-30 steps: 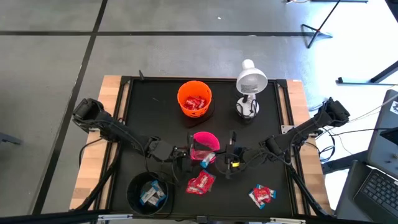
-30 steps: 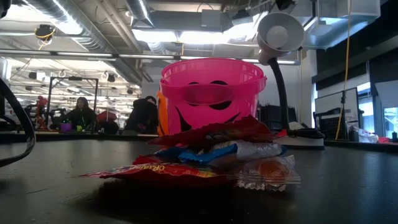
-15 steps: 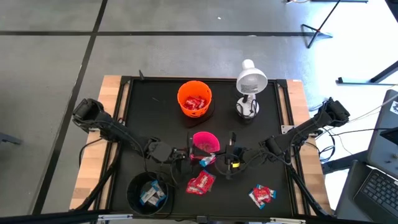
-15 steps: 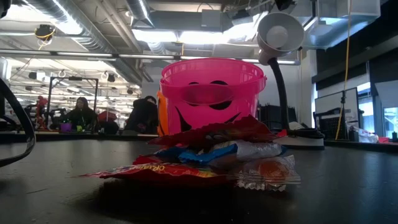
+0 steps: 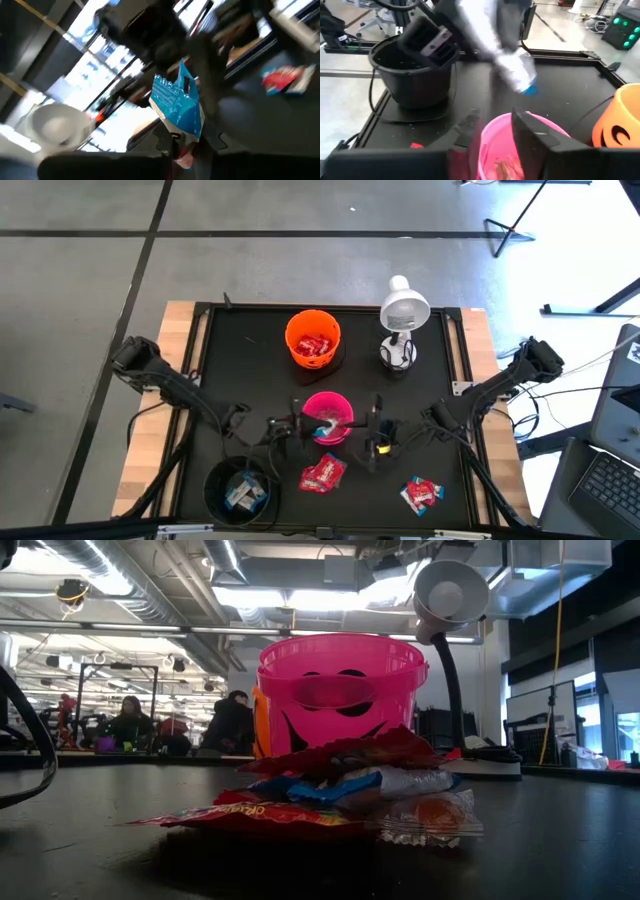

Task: Sort candy
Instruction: Put the white chocolate into the black bucket

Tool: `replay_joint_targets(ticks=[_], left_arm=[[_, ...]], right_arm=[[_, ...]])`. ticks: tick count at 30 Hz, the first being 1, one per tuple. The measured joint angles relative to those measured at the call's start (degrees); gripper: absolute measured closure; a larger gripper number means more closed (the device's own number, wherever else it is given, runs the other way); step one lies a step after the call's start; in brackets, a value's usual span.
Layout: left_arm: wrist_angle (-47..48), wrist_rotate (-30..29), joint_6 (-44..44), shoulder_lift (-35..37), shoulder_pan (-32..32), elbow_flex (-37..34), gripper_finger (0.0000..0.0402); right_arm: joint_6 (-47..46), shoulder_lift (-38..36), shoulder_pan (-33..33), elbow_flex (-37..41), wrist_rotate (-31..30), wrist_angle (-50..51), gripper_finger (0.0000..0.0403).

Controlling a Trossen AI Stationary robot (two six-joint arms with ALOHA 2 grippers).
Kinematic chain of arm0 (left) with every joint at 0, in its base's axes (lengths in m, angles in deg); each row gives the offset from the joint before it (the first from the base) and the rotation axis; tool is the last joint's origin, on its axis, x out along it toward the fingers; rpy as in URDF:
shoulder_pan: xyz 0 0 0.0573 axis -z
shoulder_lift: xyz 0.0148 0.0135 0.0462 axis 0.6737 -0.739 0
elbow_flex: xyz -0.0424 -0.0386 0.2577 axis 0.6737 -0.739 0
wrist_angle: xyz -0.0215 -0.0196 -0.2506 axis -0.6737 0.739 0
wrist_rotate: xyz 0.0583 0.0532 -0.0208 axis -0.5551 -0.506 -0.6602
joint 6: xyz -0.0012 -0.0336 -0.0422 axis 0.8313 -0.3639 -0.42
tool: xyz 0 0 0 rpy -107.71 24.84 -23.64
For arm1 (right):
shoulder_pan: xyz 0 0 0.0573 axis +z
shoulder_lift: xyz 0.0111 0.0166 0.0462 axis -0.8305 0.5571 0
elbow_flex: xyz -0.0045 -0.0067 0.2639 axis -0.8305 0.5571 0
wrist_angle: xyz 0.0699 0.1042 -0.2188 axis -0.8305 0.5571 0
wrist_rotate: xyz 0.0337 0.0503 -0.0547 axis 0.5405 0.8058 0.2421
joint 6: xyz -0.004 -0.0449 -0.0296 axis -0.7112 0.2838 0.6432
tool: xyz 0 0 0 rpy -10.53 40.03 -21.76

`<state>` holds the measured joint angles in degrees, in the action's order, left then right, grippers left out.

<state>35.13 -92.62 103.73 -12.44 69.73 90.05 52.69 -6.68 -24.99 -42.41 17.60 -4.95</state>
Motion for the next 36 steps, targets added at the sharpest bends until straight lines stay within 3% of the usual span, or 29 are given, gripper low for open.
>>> replay_joint_targets(ticks=[7,18,27,36], left_arm=[[9.9,-20.0,2.5,2.8,7.9,0.0,0.0374],[11.6,-42.7,2.9,2.9,26.1,0.0,0.0374],[11.5,-50.8,-2.9,2.9,35.0,0.0,0.0373],[4.1,-48.2,-15.3,4.8,45.2,0.0,0.0373]], right_arm=[[1.1,-2.7,2.8,0.0,-5.1,3.4,0.0243],[1.2,-4.0,4.5,0.0,-9.5,4.9,0.0241],[1.2,-4.0,4.5,0.0,-9.7,4.8,0.0242],[1.2,-4.0,4.5,0.0,-9.7,4.7,0.0242]])
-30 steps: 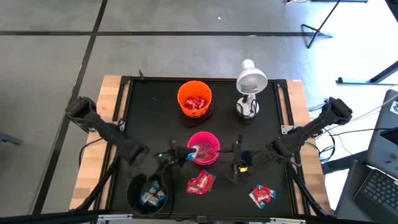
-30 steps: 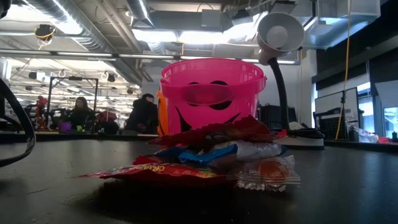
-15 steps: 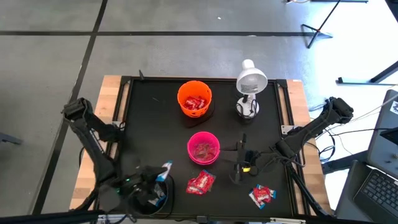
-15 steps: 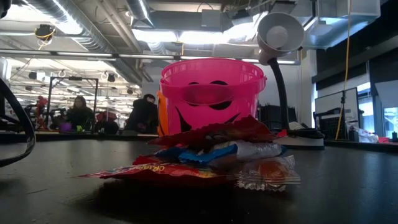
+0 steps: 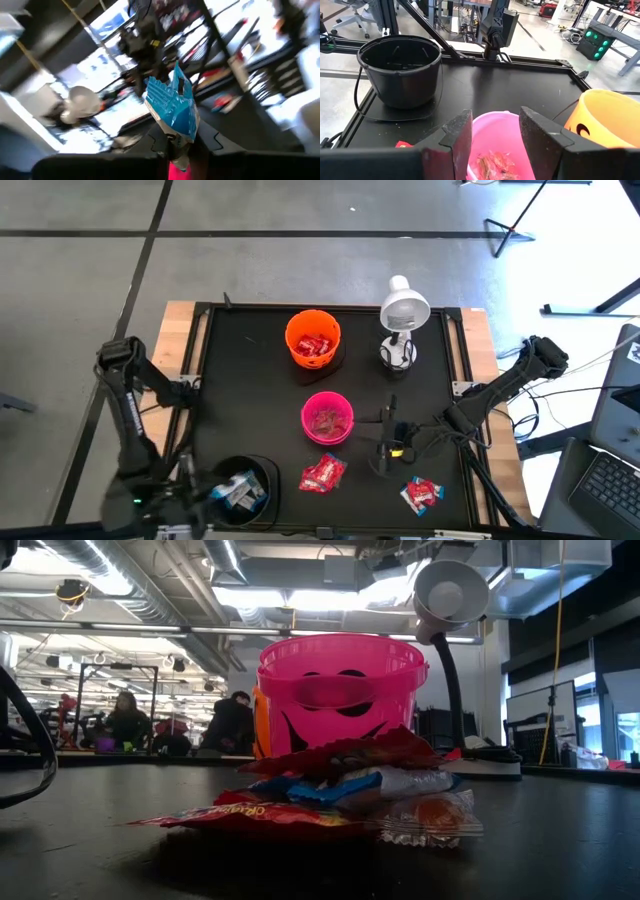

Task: Sort candy
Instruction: Put the white chocolate into the black bucket

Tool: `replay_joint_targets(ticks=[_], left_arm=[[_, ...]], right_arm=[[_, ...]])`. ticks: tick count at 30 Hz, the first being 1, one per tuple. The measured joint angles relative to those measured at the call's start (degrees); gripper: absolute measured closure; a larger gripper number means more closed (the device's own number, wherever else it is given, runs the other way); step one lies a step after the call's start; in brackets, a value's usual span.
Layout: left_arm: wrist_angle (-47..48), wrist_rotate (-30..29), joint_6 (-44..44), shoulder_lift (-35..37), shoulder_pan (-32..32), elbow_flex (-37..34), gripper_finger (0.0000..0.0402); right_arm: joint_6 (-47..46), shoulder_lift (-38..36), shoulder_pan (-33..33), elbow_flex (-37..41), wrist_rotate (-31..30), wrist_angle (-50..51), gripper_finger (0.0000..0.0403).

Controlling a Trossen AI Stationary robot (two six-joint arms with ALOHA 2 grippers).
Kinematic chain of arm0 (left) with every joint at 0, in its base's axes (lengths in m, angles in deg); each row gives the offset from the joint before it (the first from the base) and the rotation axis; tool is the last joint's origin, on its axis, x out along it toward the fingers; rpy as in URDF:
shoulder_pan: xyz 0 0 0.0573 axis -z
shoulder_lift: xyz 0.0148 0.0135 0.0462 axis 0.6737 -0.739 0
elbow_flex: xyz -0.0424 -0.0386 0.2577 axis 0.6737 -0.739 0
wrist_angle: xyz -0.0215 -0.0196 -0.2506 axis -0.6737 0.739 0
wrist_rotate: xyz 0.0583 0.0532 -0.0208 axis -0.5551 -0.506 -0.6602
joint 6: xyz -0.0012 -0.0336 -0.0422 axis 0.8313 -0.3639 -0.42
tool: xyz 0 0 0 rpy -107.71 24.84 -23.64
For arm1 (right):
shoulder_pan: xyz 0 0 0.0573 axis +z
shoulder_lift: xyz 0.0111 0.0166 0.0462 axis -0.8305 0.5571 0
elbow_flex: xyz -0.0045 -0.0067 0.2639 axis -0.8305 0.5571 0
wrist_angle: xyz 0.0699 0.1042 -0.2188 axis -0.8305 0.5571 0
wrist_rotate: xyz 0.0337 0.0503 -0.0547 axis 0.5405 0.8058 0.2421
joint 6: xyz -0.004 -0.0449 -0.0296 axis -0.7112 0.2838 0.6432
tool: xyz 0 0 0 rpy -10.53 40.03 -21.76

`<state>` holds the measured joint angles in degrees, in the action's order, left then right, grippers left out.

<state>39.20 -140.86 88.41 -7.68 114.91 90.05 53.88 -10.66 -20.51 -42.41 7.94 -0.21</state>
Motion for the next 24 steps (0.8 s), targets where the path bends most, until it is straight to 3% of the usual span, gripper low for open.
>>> replay_joint_targets(ticks=[6,13,20,24], left_arm=[[0.1,-3.1,-11.8,2.6,7.4,0.0,0.0373],[0.4,-3.6,-21.4,2.7,8.6,-1.5,0.036],[2.1,4.4,-27.5,2.6,5.3,-6.9,0.0321],[7.6,12.0,-38.1,2.6,3.1,-9.1,0.0317]], right_arm=[[0.0,0.0,0.0,0.0,0.0,0.0,0.0242],[0.0,0.0,0.0,0.0,1.0,0.0,0.0242],[0.0,0.0,0.0,0.0,2.2,0.0,0.0242],[0.0,0.0,0.0,0.0,2.6,0.0,0.0242]])
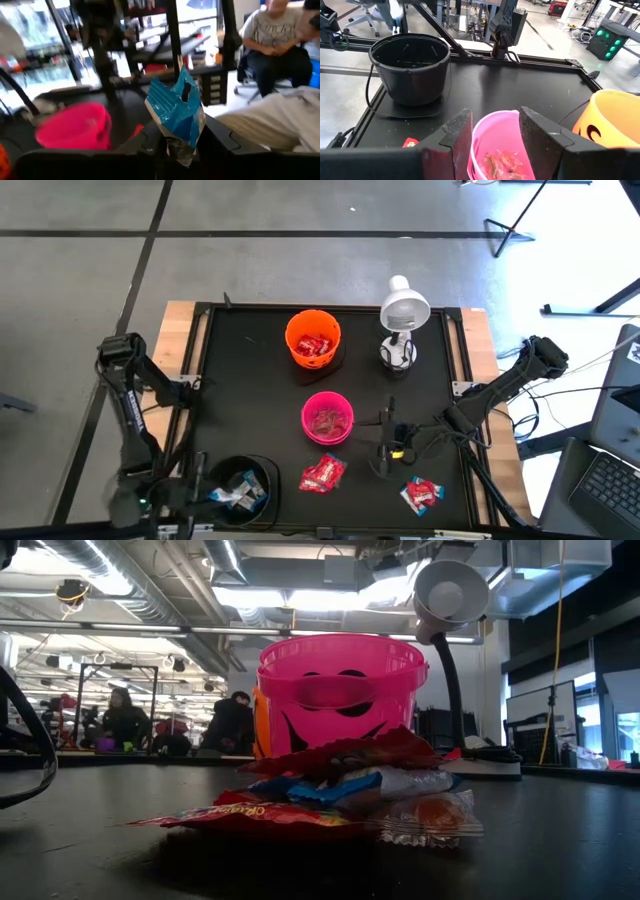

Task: Sort candy
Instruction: Put the white chocolate into the black bucket, then put the red candy into the orange bucket

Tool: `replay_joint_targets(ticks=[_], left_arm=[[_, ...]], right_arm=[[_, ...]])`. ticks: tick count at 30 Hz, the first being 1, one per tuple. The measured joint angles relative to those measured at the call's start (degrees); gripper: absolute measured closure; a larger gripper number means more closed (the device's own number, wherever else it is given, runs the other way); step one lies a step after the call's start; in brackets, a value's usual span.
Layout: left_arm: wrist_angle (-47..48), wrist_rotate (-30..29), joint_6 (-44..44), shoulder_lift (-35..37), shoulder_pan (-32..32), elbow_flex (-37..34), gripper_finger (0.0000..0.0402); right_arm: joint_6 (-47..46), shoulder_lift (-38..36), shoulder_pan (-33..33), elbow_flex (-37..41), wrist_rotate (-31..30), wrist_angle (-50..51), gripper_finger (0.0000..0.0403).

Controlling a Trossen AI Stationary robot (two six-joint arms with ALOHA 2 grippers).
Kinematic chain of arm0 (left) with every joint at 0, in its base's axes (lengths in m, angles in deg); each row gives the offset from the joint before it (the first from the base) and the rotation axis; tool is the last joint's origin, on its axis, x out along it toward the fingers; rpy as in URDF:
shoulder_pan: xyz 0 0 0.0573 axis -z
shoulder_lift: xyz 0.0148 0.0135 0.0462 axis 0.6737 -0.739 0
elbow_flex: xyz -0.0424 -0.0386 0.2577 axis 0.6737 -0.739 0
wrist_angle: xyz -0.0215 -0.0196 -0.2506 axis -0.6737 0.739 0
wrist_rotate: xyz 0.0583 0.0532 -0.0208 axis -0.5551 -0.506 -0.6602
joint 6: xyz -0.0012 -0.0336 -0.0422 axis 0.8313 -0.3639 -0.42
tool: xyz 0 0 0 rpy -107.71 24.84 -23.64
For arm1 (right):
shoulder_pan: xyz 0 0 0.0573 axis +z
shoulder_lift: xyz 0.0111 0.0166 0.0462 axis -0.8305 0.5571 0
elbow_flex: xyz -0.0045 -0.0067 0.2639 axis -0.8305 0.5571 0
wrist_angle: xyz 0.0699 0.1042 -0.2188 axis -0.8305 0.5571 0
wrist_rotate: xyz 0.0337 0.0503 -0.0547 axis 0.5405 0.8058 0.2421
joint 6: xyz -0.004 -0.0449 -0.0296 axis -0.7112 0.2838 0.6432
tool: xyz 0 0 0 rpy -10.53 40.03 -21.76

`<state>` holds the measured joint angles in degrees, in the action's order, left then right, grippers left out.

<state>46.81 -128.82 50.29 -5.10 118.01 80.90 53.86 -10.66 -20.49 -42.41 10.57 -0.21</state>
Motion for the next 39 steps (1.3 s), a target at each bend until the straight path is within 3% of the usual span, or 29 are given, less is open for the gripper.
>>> replay_joint_targets(ticks=[5,9,12,16,23,31,35,39], left_arm=[[14.3,8.9,-17.7,1.1,-3.4,-0.1,0.0316],[25.9,20.4,-30.5,4.0,-8.4,-0.1,0.0316],[31.4,29.5,-35.1,6.7,-12.1,-0.1,0.0316],[35.5,37.9,-36.8,10.3,-16.1,-0.1,0.0318],[38.7,46.4,-36.8,14.2,-20.2,0.0,0.0317],[40.0,53.0,-36.0,14.3,-24.2,0.0,0.0258],[39.8,57.2,-35.0,14.4,-26.0,0.0,0.0232],[39.8,60.5,-34.7,15.5,-28.4,1.4,0.023]], right_arm=[[0.0,0.0,0.0,0.0,0.0,0.0,0.0242],[0.0,0.0,0.0,0.0,0.0,0.0,0.0242],[0.0,0.0,0.0,0.0,0.0,0.0,0.0242],[0.0,0.0,0.0,0.0,0.0,0.1,0.0242],[-0.2,-0.2,0.0,0.0,2.1,2.3,0.0242],[-9.3,-4.0,0.0,0.0,8.2,15.7,0.0242],[-15.9,-6.3,0.0,0.0,13.8,24.0,0.0242],[-23.9,-7.3,0.0,0.0,23.0,32.4,0.0242]])
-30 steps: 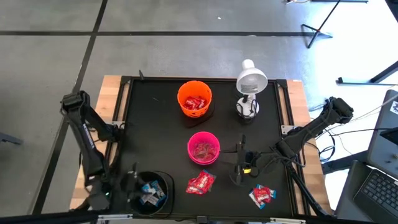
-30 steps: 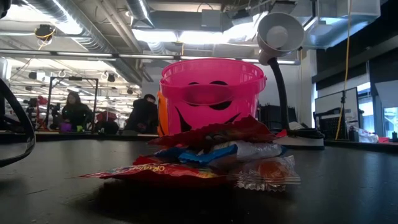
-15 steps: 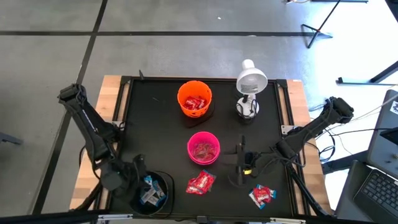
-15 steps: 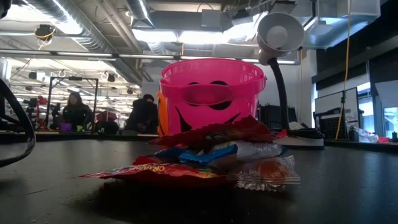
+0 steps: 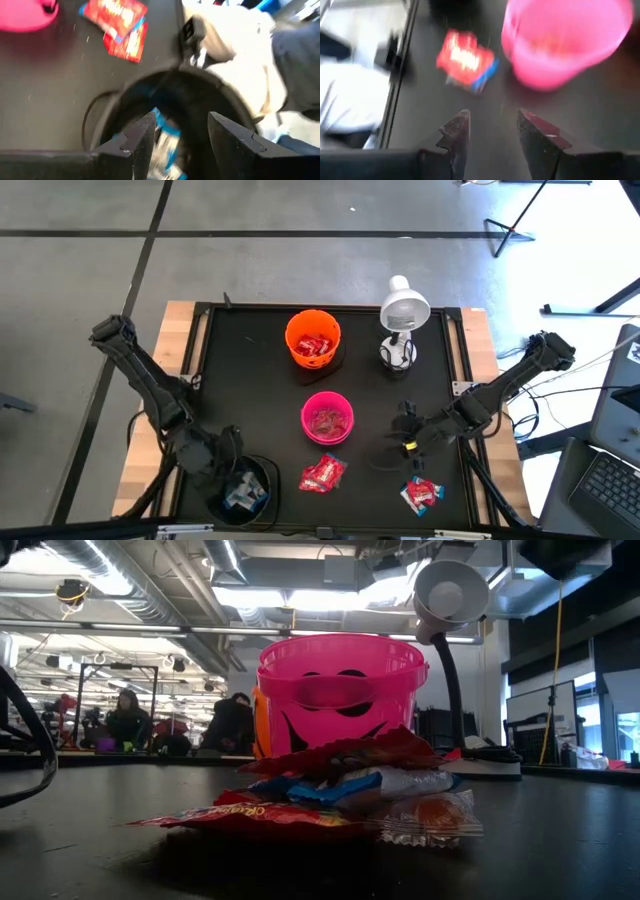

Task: Sort candy
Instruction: Put the red candy into the orange bucket

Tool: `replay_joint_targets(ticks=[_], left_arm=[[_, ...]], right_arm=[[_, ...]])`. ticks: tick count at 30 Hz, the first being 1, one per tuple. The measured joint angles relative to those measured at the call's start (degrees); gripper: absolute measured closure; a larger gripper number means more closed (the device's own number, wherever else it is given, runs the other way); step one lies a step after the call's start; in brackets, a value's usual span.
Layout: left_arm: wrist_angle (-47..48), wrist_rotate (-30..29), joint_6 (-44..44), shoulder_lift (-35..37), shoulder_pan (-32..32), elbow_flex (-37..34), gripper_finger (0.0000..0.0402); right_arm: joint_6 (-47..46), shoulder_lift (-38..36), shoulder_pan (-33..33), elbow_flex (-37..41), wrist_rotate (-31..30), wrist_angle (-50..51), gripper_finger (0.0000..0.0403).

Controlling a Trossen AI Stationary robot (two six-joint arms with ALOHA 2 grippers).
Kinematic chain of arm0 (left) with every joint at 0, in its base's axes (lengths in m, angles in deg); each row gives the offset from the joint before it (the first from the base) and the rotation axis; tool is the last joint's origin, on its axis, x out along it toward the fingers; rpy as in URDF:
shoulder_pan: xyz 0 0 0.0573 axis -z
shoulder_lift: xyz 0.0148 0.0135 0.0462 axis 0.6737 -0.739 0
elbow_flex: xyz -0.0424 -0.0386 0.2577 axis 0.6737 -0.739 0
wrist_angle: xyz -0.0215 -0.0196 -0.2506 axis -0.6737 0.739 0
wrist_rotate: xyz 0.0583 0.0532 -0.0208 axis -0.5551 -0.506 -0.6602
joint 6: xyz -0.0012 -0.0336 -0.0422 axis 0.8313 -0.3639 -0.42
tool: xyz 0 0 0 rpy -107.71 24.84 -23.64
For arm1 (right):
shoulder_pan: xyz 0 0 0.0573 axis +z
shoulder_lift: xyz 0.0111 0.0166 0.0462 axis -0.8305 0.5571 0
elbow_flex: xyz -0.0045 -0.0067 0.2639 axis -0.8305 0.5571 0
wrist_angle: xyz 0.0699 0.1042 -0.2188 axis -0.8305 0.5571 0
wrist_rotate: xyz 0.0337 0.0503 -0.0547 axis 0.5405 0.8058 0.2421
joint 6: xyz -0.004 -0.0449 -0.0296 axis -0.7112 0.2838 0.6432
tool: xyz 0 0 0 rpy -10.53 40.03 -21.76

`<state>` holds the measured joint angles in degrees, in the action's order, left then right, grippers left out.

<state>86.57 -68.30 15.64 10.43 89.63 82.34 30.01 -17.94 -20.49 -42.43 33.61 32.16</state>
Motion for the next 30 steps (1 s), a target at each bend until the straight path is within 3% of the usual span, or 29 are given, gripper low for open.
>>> replay_joint_targets(ticks=[4,7,11,15,21,30], left_arm=[[-0.6,-6.6,9.2,1.1,-1.4,2.4,0.0231],[-1.3,-12.8,18.6,1.1,-2.9,4.0,0.0231],[-6.5,-19.5,30.1,1.1,-5.2,4.2,0.0231],[-10.6,-19.5,37.3,-0.4,-8.4,4.2,0.0231],[-15.9,-14.9,41.8,-3.6,-12.3,4.2,0.0231],[-21.3,-15.7,44.7,-5.6,-14.5,4.2,0.0231]], right_arm=[[-6.2,0.2,0.8,0.0,5.5,8.6,0.0242],[-9.2,0.8,2.4,0.0,5.4,13.3,0.0242],[-10.8,1.2,5.6,0.9,0.9,10.8,0.0242],[-5.5,4.0,7.1,1.4,-6.2,3.8,0.0242],[11.2,12.8,6.9,1.5,-11.5,-10.7,0.0242],[25.5,26.4,4.2,1.5,-13.6,-27.5,0.0242]])
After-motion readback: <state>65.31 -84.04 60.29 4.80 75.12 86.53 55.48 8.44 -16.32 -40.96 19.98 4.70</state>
